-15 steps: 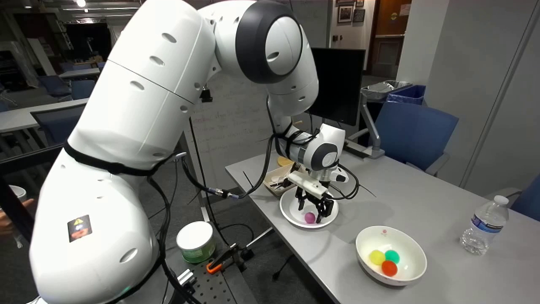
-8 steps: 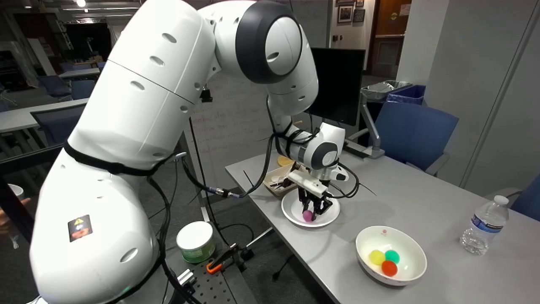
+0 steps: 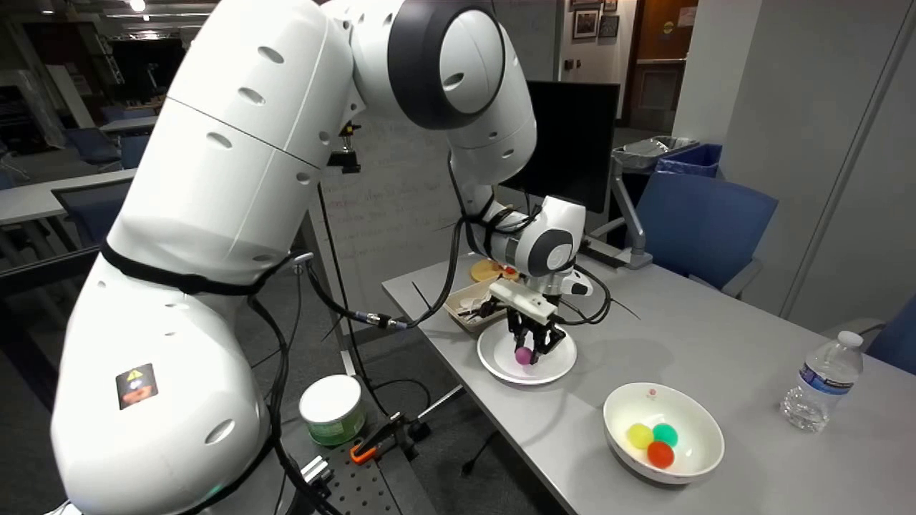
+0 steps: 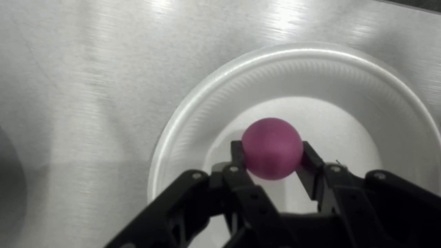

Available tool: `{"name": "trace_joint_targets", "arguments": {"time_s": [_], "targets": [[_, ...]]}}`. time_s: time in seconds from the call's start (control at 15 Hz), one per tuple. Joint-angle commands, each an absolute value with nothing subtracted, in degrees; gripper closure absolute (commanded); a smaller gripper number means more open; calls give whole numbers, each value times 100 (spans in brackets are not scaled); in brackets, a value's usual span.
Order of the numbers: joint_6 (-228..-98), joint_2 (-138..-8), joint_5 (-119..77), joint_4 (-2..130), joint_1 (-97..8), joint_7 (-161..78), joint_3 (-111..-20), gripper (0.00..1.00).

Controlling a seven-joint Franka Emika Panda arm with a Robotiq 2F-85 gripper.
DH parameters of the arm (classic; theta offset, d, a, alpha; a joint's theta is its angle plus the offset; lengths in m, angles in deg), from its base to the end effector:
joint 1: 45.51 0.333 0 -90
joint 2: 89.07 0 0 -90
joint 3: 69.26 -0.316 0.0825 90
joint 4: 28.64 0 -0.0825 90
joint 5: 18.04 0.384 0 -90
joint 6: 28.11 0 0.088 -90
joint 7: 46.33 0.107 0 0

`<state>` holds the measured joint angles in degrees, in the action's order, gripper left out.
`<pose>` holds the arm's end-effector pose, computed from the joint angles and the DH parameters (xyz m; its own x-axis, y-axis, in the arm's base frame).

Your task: Pick up the purple ball from the plate and put it in the white bowl

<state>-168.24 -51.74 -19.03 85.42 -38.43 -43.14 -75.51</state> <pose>0.5638 0.1350 0.1166 0.9651 0.1758 -0.1941 0.1699 -0.9843 -0.0470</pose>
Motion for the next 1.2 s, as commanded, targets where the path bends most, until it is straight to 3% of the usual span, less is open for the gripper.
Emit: {"name": "trace_joint_targets", "arguments": {"time_s": [0.0, 1.0, 1.07, 1.13], "targets": [[-16506, -5852, -1878, 8937, -3802, -4267, -7484, 84], [-16504, -7793, -2149, 9897, -4235, -4484, -6976, 84], [-16403, -7469, -2070, 9618, -4203, -4380, -7019, 59], [-16403, -7545, -2071, 9657, -4227, -4387, -7004, 59]]}}
